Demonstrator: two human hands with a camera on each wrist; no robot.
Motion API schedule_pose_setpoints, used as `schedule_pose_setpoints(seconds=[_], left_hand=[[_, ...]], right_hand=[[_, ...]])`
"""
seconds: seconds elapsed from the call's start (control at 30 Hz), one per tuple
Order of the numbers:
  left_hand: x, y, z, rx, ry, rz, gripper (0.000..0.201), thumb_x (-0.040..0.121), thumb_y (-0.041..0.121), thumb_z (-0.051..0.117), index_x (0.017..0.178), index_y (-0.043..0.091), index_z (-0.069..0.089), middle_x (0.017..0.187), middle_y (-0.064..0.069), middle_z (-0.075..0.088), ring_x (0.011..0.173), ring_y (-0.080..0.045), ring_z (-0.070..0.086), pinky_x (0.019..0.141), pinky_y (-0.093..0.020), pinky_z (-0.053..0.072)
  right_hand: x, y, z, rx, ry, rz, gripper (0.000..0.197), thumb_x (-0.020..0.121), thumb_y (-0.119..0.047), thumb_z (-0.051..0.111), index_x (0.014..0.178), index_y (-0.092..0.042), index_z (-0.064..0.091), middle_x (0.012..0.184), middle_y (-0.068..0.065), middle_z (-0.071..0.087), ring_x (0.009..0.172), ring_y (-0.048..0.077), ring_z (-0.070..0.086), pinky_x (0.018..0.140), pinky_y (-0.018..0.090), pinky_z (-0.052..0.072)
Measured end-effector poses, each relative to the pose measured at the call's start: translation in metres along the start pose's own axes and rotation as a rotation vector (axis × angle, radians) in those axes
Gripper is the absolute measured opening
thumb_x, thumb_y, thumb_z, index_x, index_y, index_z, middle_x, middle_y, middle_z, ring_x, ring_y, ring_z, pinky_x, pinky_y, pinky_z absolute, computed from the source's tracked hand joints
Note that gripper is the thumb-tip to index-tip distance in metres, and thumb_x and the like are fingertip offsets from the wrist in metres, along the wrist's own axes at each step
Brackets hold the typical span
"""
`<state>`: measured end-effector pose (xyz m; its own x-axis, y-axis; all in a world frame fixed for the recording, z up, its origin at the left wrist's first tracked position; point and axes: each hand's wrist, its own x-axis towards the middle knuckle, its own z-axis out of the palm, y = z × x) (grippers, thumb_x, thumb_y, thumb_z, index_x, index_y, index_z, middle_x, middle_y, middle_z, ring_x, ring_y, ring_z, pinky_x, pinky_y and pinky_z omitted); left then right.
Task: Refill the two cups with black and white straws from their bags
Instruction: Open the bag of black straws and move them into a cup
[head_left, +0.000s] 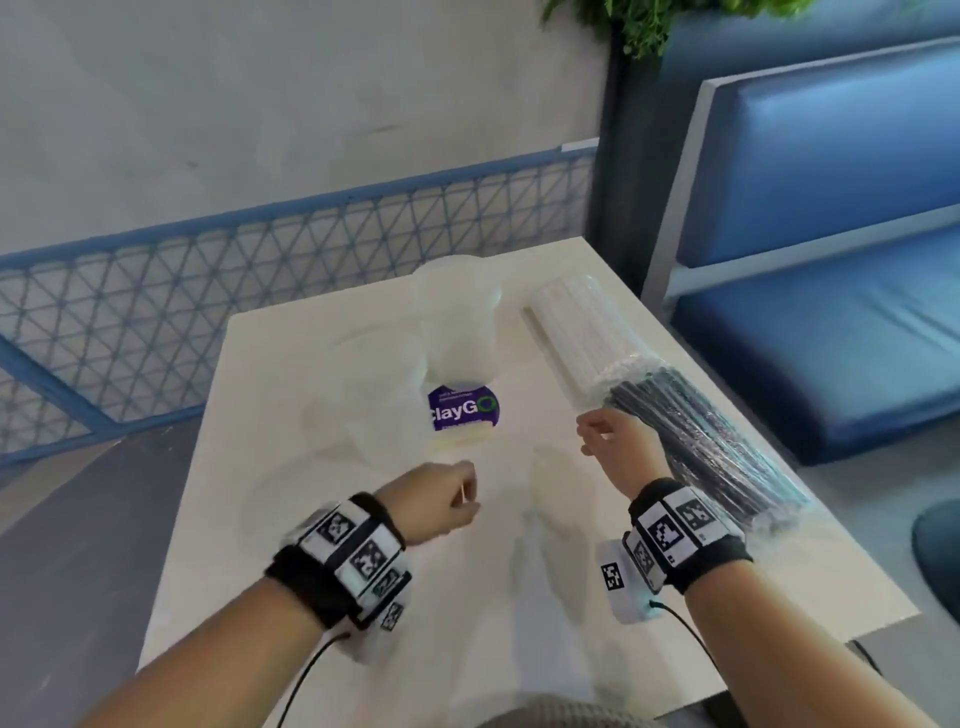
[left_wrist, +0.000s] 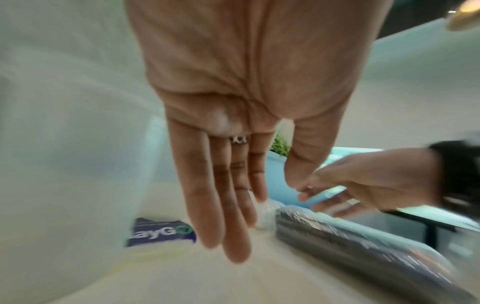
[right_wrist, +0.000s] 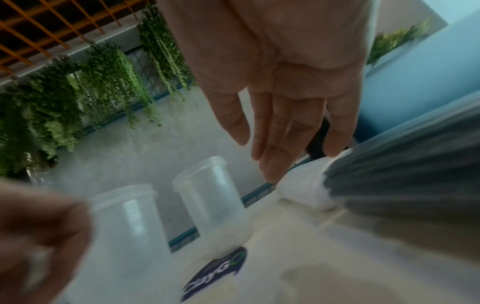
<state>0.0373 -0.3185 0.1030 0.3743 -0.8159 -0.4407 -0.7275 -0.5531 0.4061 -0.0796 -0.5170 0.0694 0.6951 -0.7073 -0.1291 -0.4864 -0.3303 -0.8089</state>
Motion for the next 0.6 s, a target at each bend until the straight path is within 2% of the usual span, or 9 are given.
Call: schedule_pose_setpoints(seconds=[0.1,0.2,0.27,0.37,0.4,0.47,0.5,0.53,0.6], left_hand=[[0.084,0.040,0.001,-0.258,0.098,-0.106,0.027,0.090,0.025,0.049,0.109,0.006,0.047,0.098,-0.018,0.067,0.081,-0.032,0.067,0.066,-0.032,0.049],[0.141,0.083,0.026,-0.460,0.129,-0.238,0.043,0.089,0.031,0.052,0.119,0.001,0.045,0.110,-0.024,0.062,0.095,-0.037,0.065,0.084,-0.045,0.054],[0.163,0.105,0.047,-0.614,0.086,-0.315,0.052,0.089,0.039,0.053,0.121,-0.002,0.046,0.111,-0.024,0.060,0.096,-0.037,0.065,0.086,-0.049,0.054],[0.178,0.133,0.072,-0.830,-0.002,-0.393,0.063,0.086,0.052,0.051,0.117,-0.002,0.046,0.094,-0.016,0.061,0.080,-0.033,0.064,0.073,-0.045,0.058],[0.181,0.140,0.077,-0.879,-0.003,-0.392,0.061,0.086,0.053,0.051,0.117,0.001,0.045,0.093,-0.015,0.061,0.077,-0.032,0.064,0.064,-0.041,0.058],[0.184,0.154,0.085,-0.935,0.004,-0.378,0.053,0.086,0.052,0.051,0.113,0.007,0.044,0.104,-0.018,0.063,0.074,-0.033,0.064,0.047,-0.033,0.055],[0.187,0.158,0.090,-0.943,0.013,-0.369,0.049,0.087,0.052,0.050,0.110,0.010,0.043,0.106,-0.019,0.063,0.074,-0.034,0.064,0.044,-0.033,0.055],[0.186,0.163,0.093,-0.939,0.027,-0.361,0.049,0.087,0.052,0.050,0.109,0.010,0.042,0.106,-0.019,0.063,0.076,-0.035,0.065,0.048,-0.036,0.056],[0.190,0.164,0.101,-0.892,0.086,-0.331,0.058,0.086,0.052,0.051,0.116,0.003,0.044,0.109,-0.020,0.064,0.088,-0.038,0.066,0.070,-0.048,0.058]], right_hand=[[0.008,0.023,-0.034,-0.143,0.067,0.015,0.027,0.089,-0.016,0.055,0.115,-0.013,0.062,0.112,0.007,0.066,0.097,0.021,0.061,0.088,0.027,0.045],[0.017,0.050,-0.059,-0.341,0.121,0.106,0.047,0.084,-0.028,0.062,0.129,-0.020,0.049,0.135,0.009,0.047,0.121,0.030,0.046,0.105,0.044,0.037],[0.022,0.068,-0.071,-0.495,0.084,0.191,0.069,0.078,-0.041,0.067,0.138,-0.025,0.035,0.142,0.009,0.036,0.130,0.032,0.034,0.109,0.049,0.028],[0.031,0.086,-0.084,-0.573,-0.011,0.276,0.100,0.065,-0.058,0.071,0.144,-0.027,0.020,0.143,0.009,0.033,0.131,0.032,0.032,0.107,0.055,0.029],[0.032,0.090,-0.086,-0.582,-0.044,0.296,0.107,0.061,-0.061,0.072,0.145,-0.027,0.015,0.143,0.009,0.032,0.131,0.031,0.032,0.106,0.056,0.030],[0.032,0.094,-0.088,-0.641,-0.130,0.311,0.120,0.057,-0.062,0.074,0.147,-0.028,0.003,0.145,0.011,0.028,0.132,0.032,0.029,0.105,0.057,0.029],[0.031,0.094,-0.088,-0.681,-0.167,0.312,0.125,0.056,-0.061,0.076,0.147,-0.028,-0.003,0.146,0.012,0.024,0.133,0.033,0.028,0.104,0.057,0.029],[0.030,0.094,-0.087,-0.714,-0.187,0.309,0.128,0.056,-0.060,0.077,0.147,-0.028,-0.007,0.146,0.013,0.022,0.133,0.034,0.028,0.104,0.057,0.029],[0.028,0.091,-0.086,-0.737,-0.193,0.302,0.126,0.058,-0.056,0.076,0.147,-0.029,-0.008,0.144,0.014,0.025,0.129,0.035,0.032,0.102,0.054,0.032]])
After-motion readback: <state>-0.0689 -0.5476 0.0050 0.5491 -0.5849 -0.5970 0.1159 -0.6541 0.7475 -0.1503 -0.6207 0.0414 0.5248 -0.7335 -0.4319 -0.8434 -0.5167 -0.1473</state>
